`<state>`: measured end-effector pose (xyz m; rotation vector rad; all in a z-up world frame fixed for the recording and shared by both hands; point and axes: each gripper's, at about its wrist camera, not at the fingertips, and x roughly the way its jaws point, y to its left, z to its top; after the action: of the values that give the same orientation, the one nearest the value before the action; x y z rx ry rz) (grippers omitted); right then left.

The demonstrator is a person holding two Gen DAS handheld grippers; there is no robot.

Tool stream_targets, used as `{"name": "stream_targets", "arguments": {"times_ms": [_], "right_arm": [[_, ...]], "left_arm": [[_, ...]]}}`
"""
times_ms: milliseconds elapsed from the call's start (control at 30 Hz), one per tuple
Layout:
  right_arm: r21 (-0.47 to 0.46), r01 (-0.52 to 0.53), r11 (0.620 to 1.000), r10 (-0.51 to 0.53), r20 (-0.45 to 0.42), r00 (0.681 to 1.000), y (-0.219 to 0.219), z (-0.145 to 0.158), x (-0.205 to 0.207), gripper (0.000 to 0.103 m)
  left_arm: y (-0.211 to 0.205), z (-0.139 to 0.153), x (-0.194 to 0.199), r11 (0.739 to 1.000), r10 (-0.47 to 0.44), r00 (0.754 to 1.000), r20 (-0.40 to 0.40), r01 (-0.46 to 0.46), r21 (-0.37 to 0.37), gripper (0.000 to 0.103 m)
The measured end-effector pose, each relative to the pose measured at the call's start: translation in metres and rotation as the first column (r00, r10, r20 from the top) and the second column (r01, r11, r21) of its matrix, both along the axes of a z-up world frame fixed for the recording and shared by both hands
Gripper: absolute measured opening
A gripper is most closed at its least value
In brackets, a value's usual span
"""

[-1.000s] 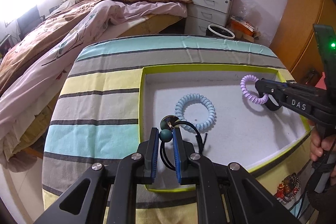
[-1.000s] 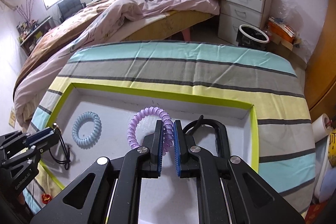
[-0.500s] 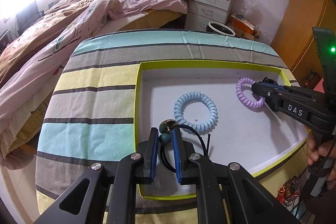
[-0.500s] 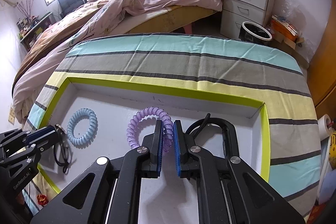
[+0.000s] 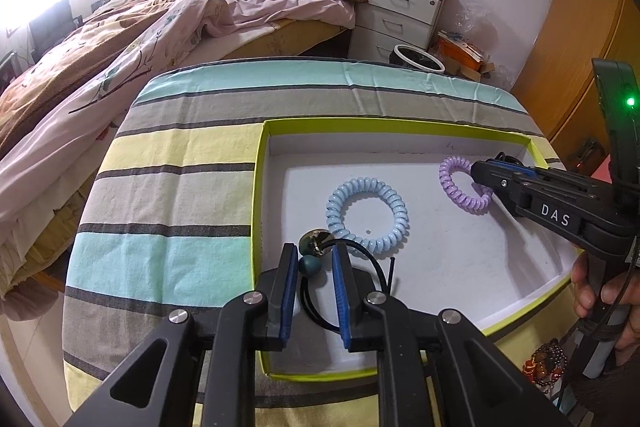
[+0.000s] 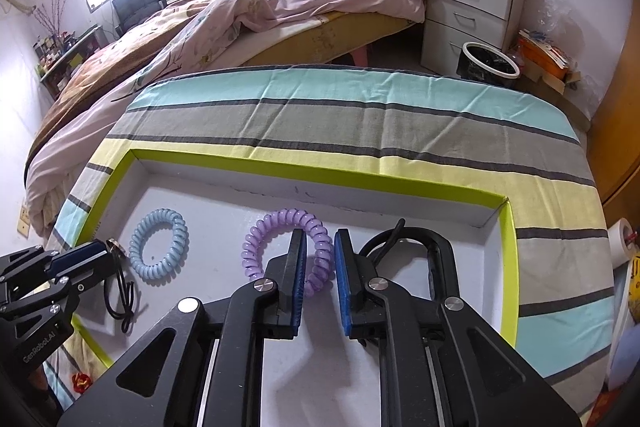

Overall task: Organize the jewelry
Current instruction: 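Carry both items into the green box and open both grippers, then move both grippers back toward the remaining hair clips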

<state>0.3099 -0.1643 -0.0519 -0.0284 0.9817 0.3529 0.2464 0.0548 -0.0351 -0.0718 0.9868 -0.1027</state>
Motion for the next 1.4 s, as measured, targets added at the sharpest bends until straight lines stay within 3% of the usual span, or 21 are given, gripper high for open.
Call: {"name": "stream_targets", "arguments": {"times_ms": [133, 300, 433, 733, 1033, 1300, 1400], "right_arm": [[0.01, -0.002, 1.0, 0.002, 0.006, 1.0, -0.001, 0.004, -0.003, 0.015], [0.034, 0.005, 0.999, -0.006, 0.022, 1.0, -0.007, 0.012, -0.01, 0.017], [0.067, -0.003, 0.998, 0.0, 0.038, 0.999, -0.013, 0.023, -0.023, 0.037], [0.122, -0.015, 0.992, 0.005, 0.084, 0.996, -0.026, 0.042, -0.066, 0.037], [0.152, -0.091, 0.984, 0.069, 0.144, 0.987, -0.025, 0.056, -0.128, 0.037], [0.117, -0.169, 0.979, 0.15, 0.159, 0.976, -0.015, 0.042, -0.181, 0.037], [0.161, -0.206, 0.965, 0.186, 0.13, 0.974, -0.012, 0.033, -0.194, 0.037]], "left_arm": [[-0.001, 0.004, -0.004, 1.0, -0.002, 1.0, 0.013, 0.002, -0.004, 0.022], [0.0, 0.013, -0.014, 1.0, -0.001, 0.999, 0.036, 0.002, -0.022, 0.035], [0.004, 0.023, -0.027, 0.998, -0.001, 0.998, 0.063, 0.004, -0.062, 0.035], [0.015, 0.04, -0.07, 0.995, 0.023, 0.994, 0.11, -0.011, -0.101, 0.035], [0.026, 0.05, -0.114, 0.99, 0.042, 0.989, 0.144, -0.022, -0.138, 0.036], [0.032, 0.046, -0.147, 0.987, 0.042, 0.989, 0.14, -0.019, -0.158, 0.036], [0.036, 0.041, -0.156, 0.985, 0.047, 0.99, 0.135, -0.024, -0.17, 0.036]]}}
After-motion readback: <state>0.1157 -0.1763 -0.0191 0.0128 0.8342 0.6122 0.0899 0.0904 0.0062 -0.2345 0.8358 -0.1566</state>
